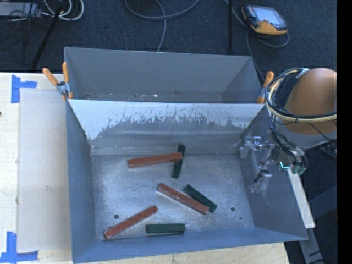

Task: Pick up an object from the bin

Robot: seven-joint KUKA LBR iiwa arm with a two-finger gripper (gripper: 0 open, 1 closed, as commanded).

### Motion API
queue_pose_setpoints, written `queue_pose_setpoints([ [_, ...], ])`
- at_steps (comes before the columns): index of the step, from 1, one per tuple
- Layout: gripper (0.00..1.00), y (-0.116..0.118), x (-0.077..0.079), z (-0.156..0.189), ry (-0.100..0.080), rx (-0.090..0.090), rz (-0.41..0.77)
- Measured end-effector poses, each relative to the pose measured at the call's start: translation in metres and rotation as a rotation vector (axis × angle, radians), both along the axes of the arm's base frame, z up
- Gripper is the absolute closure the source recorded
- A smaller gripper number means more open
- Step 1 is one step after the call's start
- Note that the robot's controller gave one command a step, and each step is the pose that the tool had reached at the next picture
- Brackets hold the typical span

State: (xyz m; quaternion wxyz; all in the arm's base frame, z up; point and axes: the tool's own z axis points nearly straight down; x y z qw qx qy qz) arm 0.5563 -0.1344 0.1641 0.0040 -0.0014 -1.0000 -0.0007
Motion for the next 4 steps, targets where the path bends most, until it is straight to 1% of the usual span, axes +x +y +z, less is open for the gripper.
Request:
queue_pose_setpoints([
  [1,0.00,0.106,-0.004,-0.098,0.000,0.002,0.082],
  [2,0.00,0.220,-0.033,-0.064,-0.007,0.004,0.137],
  [3,0.00,0.302,-0.044,-0.064,-0.009,0.003,0.318],
  [4,0.00,0.324,-0.052,-0.094,-0.007,0.001,0.678],
])
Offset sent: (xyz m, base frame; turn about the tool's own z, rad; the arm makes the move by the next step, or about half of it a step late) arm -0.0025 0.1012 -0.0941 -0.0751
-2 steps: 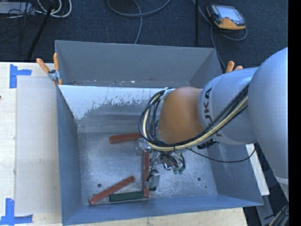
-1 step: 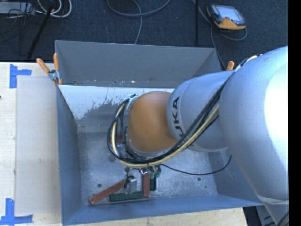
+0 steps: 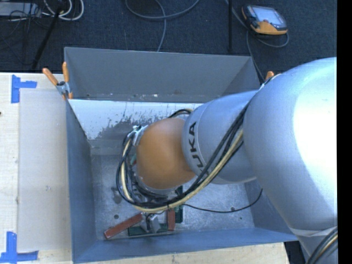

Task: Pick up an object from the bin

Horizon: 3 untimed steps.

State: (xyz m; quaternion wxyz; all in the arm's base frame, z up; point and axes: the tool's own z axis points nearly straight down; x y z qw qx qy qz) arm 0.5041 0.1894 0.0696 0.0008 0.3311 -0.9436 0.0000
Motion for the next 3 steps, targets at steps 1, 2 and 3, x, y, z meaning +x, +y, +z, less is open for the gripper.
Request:
queue_pose_setpoints([
  [1,0.00,0.000,0.000,0.000,-0.001,0.000,0.000],
  [2,1.00,0.000,0.000,0.000,-0.001,0.001,0.001],
  [3,1.00,0.001,0.001,0.066,-0.006,0.003,-0.001],
])
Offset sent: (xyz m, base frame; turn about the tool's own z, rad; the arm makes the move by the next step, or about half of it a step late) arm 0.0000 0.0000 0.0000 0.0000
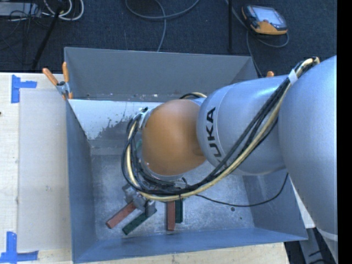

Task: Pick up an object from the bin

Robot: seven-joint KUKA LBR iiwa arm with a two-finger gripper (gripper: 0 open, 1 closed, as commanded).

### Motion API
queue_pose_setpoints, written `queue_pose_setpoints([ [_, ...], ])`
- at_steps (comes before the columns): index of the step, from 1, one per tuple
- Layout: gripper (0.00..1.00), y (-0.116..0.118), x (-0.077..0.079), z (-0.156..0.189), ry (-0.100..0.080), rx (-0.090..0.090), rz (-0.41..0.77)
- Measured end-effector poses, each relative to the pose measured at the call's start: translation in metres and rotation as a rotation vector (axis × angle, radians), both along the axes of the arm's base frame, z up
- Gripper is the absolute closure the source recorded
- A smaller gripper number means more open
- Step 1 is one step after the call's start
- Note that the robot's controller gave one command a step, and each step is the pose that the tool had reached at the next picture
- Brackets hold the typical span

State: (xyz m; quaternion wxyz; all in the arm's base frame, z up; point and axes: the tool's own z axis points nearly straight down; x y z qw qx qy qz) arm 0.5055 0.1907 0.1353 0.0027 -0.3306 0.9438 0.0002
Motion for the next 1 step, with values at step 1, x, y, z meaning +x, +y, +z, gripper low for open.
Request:
queue_pose_setpoints([
  [1,1.00,0.0013,0.0013,0.0631,-0.001,0.000,-0.002],
])
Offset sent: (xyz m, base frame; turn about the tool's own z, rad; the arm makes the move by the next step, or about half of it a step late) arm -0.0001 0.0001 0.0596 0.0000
